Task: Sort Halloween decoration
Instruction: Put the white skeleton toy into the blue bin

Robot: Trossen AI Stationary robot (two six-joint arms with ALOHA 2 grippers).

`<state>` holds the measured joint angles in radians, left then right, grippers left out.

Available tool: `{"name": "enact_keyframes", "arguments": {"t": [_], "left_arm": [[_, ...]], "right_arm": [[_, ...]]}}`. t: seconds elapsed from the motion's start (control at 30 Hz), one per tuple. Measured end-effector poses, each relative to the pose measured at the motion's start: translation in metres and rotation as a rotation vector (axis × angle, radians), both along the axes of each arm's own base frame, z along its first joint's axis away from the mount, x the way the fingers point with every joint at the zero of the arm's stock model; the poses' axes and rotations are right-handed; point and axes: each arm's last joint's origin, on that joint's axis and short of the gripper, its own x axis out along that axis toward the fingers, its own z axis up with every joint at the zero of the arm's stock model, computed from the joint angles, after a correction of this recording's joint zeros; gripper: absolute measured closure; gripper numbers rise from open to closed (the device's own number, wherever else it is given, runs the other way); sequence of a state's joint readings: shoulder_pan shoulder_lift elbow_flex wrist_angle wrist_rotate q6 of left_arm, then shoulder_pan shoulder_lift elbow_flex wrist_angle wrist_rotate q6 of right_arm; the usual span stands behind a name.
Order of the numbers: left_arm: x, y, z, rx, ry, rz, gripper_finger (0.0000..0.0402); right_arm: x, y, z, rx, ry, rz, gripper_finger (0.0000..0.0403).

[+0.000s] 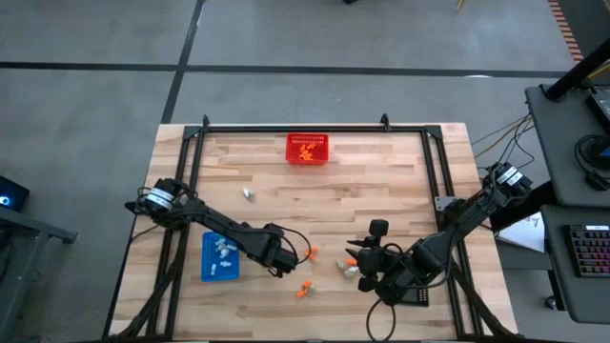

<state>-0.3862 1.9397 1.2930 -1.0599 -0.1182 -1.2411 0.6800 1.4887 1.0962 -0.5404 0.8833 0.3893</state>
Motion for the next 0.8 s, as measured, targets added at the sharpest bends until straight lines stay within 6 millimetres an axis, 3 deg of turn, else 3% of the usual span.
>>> {"name": "enact_keyframes", "arguments": {"t": [0.8], "left_arm": [[-0.004, 0.002, -0.015, -0.015, -0.033, 0.000, 0.0272]], "right_arm": [[-0.001, 0.000, -0.002, -0.001, 0.002, -0.002, 0.0312]]}}
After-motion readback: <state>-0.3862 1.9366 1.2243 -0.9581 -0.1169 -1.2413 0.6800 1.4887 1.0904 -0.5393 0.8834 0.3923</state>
